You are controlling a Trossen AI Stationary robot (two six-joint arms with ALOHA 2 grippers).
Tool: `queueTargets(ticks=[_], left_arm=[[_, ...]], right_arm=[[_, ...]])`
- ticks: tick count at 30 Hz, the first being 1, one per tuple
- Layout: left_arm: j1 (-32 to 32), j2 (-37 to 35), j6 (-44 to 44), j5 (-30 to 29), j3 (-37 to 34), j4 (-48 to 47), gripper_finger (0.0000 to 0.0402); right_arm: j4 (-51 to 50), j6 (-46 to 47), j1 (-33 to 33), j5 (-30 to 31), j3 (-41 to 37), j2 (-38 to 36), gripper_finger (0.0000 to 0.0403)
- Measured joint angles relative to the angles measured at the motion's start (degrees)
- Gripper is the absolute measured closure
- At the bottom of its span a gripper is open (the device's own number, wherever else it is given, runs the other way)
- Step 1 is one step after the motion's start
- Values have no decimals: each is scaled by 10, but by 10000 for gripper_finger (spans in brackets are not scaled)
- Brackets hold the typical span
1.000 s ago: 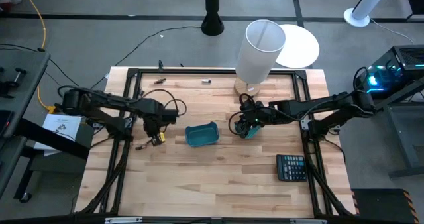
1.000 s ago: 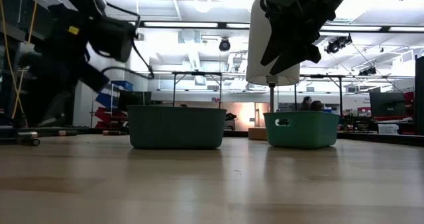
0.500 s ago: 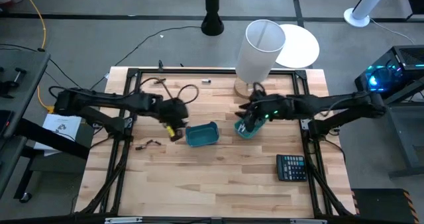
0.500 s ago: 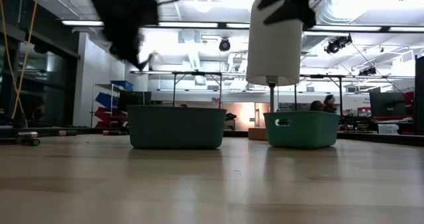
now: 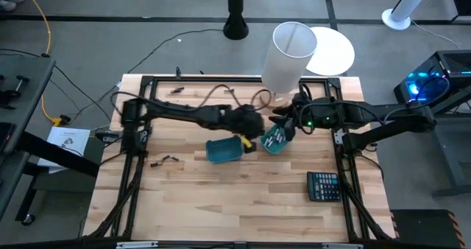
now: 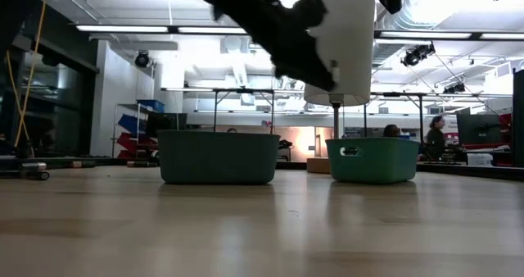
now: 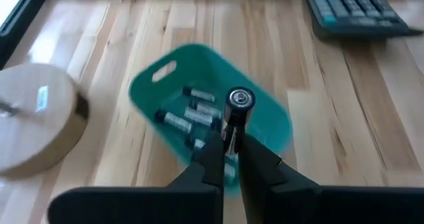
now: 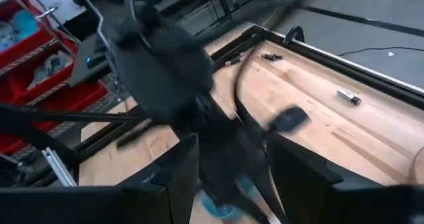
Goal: Sort batteries
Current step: Put the silver battery into the green bin
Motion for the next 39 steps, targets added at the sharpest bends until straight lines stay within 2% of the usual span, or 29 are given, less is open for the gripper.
queueTargets(ticks=[5,10,12,16,17,23,28,34,39], left_arm=[[2,65,-37,1,83,-15,334],[10,74,-40,1,115,-54,263],[20,68,-33,-1,123,-101,237],[67,50,-12,-88,126,-206,201],[86,48,-12,-92,126,-223,195],[220,48,-15,-19,126,-266,180],[310,48,3,17,126,-304,181],[359,71,77,64,126,-330,181],[369,108,90,90,126,-338,181]], right_arm=[[0,-3,0,6,0,2,231],[4,-15,0,8,1,1,231],[4,-21,-1,9,1,2,231],[5,-26,0,5,1,1,231],[5,-26,0,5,1,1,231],[5,-21,0,-1,0,1,231],[16,-14,0,-2,0,1,231],[37,2,-1,14,0,1,231],[48,53,-1,86,0,5,231]])
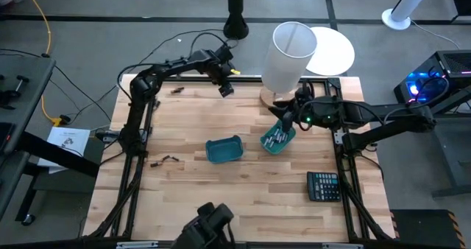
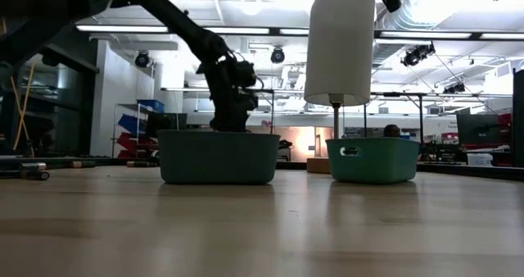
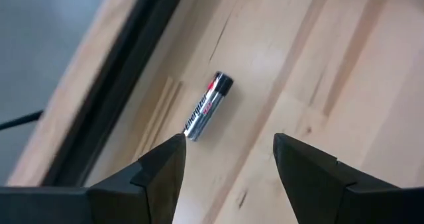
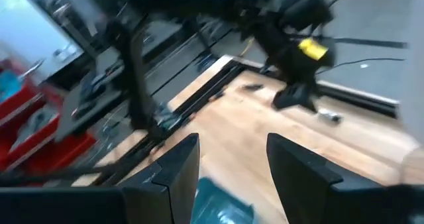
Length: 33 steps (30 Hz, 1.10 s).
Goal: Sort batteries
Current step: Put the silver battery into the green bin
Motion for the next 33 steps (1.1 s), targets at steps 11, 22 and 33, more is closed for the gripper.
queueTargets(ticks=[11,22,33], left_arm=[[2,48,10,-26,0,54,181],[-8,83,86,-39,3,29,254],[-13,-25,67,16,-2,14,371]], right_arm=[[68,29,0,39,0,48,231],[91,42,0,10,0,83,231],[119,-21,27,4,0,56,231]])
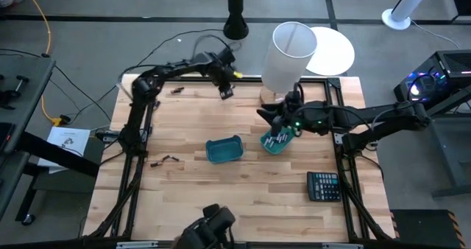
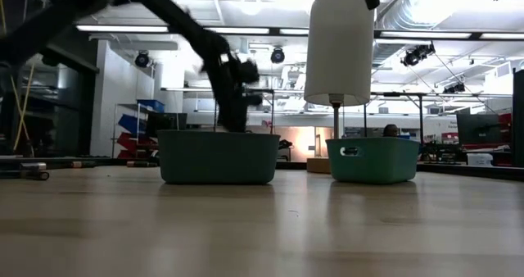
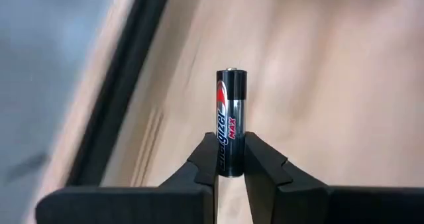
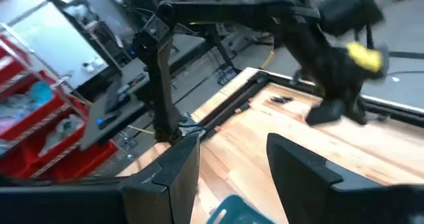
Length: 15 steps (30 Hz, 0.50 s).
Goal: Sort batteries
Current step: Put the silver battery into the green bin
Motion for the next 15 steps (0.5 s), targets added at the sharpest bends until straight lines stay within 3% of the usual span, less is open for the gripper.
queueTargets(ticks=[6,12,15], left_arm=[[-55,-82,-38,147,0,26,371],[-212,-85,-53,150,1,116,371],[-287,-58,-69,118,1,188,371]], right_arm=[[31,-52,39,39,0,-47,231],[64,-123,65,86,0,-79,231],[64,-128,67,97,0,-88,231]])
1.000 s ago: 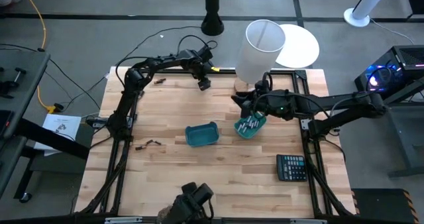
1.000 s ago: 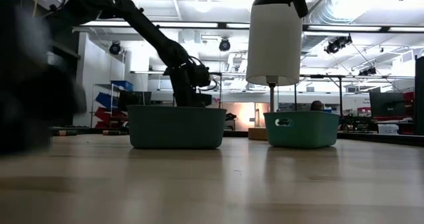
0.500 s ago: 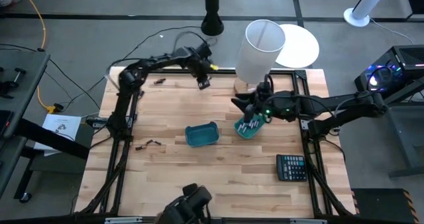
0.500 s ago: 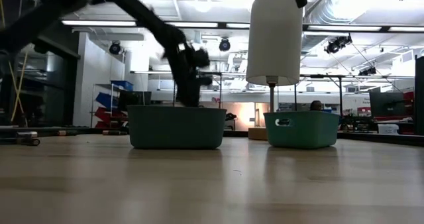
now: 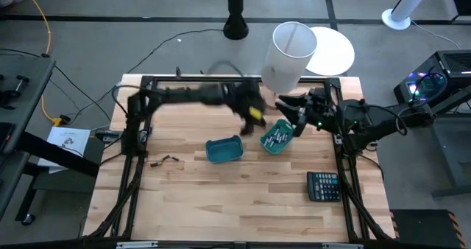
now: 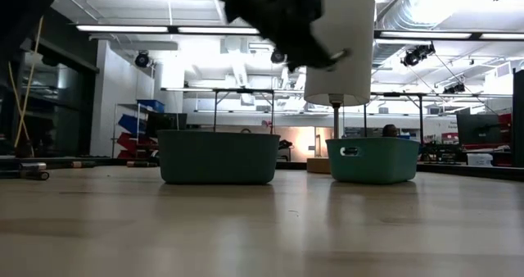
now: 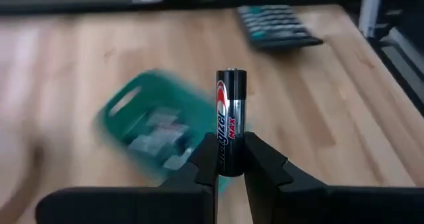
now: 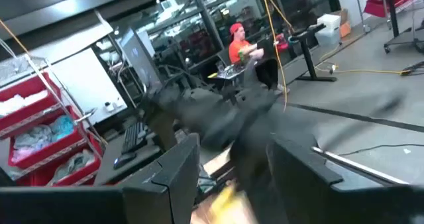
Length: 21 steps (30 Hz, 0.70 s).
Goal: Sort batteries
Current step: Put the silver battery into the green bin, then put the black battery into the blue bin
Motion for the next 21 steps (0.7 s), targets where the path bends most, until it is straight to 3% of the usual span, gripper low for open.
queueTargets(ticks=[6,9,16,21], left_arm=[[-72,62,-29,-168,0,75,369],[-70,80,-55,-207,-1,84,334],[-38,94,-189,-188,0,68,237],[-33,33,-247,-187,12,-88,199]], right_arm=[[0,1,0,0,0,-4,231],[0,2,0,-2,0,-3,231],[-15,-24,0,-58,0,-4,231],[-37,-46,0,-115,0,-7,231]])
